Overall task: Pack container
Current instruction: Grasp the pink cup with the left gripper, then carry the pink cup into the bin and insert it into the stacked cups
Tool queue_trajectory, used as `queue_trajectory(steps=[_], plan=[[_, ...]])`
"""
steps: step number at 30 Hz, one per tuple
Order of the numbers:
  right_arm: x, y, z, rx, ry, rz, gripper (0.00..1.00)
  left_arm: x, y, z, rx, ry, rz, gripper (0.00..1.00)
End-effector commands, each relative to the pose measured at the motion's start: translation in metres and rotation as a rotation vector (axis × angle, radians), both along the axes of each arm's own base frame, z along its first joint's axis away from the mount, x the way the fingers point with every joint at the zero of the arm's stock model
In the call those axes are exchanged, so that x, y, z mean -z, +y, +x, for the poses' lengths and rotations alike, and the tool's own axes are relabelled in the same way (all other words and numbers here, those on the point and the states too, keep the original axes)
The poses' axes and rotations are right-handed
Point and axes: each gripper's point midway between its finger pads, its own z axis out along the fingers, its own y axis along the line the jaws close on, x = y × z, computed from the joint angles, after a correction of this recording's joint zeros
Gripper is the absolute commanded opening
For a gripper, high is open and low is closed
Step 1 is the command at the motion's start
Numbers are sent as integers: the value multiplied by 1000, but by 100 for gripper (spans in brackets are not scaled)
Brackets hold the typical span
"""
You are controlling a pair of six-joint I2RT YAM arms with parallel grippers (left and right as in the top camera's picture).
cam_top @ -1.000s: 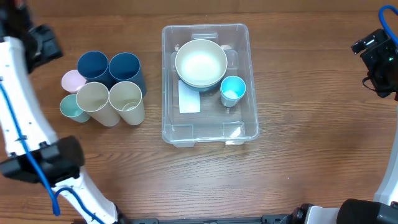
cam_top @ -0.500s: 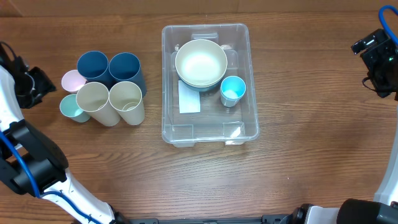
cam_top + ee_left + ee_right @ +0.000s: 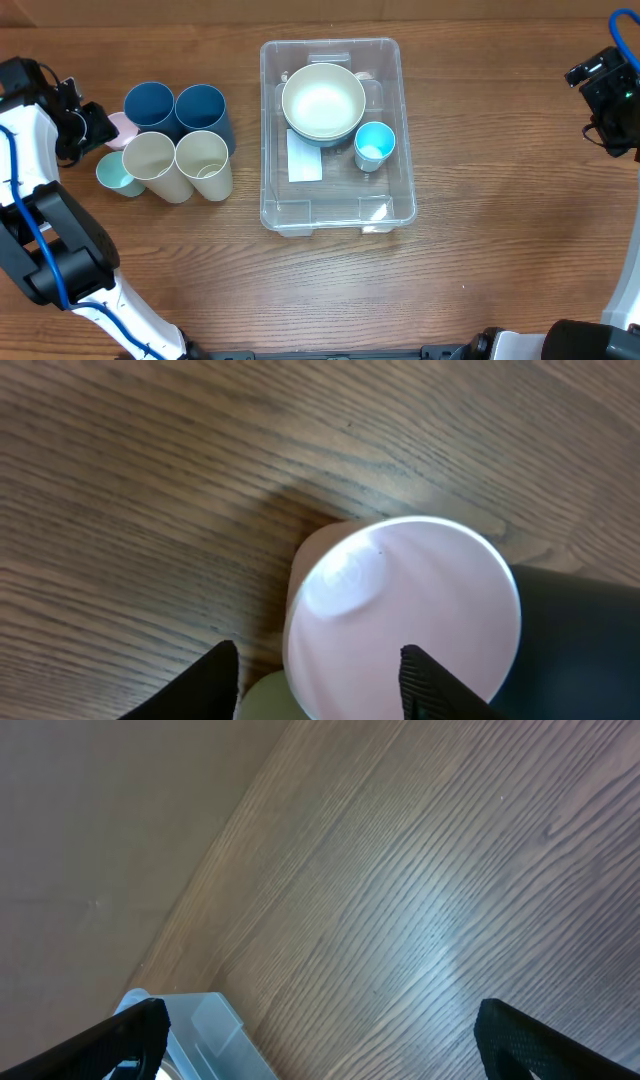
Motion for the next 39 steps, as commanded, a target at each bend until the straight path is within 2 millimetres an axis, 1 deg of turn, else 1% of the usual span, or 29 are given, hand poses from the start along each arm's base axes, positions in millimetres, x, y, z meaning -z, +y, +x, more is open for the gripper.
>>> queue_trajectory(steps=[1, 3, 7, 8, 10, 13, 15, 17, 19, 20, 22, 23, 24, 25, 26, 27, 28, 29, 31, 33, 34, 35, 37, 38, 39], plan=[[-8, 1, -2, 2, -22, -5, 100, 11, -1, 1, 12, 10, -5, 51], [-8, 1, -2, 2, -22, -5, 100, 20, -1, 2, -3, 20, -16, 46], [-8, 1, -2, 2, -22, -5, 100, 34, 0, 4, -18, 36, -29, 30], [-8, 1, -2, 2, -22, -5, 100, 35, 0, 4, -23, 37, -31, 24], [-8, 1, -2, 2, -22, -5, 100, 37, 1, 5, -30, 38, -31, 19], [-8, 1, -2, 2, -22, -5, 100, 37, 7, 3, -64, 46, -17, 4], [-8, 1, -2, 2, -22, -5, 100, 37, 18, -3, -124, 67, 7, 4], [-8, 1, -2, 2, -22, -5, 100, 29, 28, -8, -170, 71, 12, 4], [-8, 1, -2, 2, -22, -5, 100, 14, 38, -12, -214, 57, 19, 4], [-8, 1, -2, 2, -22, -5, 100, -2, 46, -15, -255, 44, 30, 4], [-8, 1, -2, 2, -22, -5, 100, -43, 56, -15, -281, -18, 55, 4], [-8, 1, -2, 2, -22, -5, 100, -73, 57, -17, -286, -61, 73, 4], [-8, 1, -2, 2, -22, -5, 100, -96, 55, -19, -291, -95, 82, 4], [-8, 1, -2, 2, -22, -5, 100, -119, 49, -20, -284, -134, 83, 4], [-8, 1, -2, 2, -22, -5, 100, -144, 38, -21, -264, -182, 78, 4], [-8, 1, -2, 2, -22, -5, 100, -170, 22, -22, -233, -234, 70, 4], [-8, 1, -2, 2, -22, -5, 100, -200, 0, -27, -192, -285, 81, 4], [-8, 1, -2, 2, -22, -5, 100, -224, -20, -33, -147, -328, 99, 4], [-8, 1, -2, 2, -22, -5, 100, -257, -57, -40, -48, -398, 130, 4], [-8, 1, -2, 2, -22, -5, 100, -285, -111, -48, 75, -466, 129, 4], [-8, 1, -2, 2, -22, -5, 100, -294, -139, -52, 147, -489, 122, 4], [-8, 1, -2, 2, -22, -5, 100, -300, -182, -57, 269, -509, 111, 4], [-8, 1, -2, 2, -22, -5, 100, -299, -226, -59, 386, -511, 100, 4], [-8, 1, -2, 2, -22, -5, 100, -293, -254, -58, 457, -498, 100, 4], [-8, 1, -2, 2, -22, -5, 100, -285, -276, -56, 510, -484, 101, 4]])
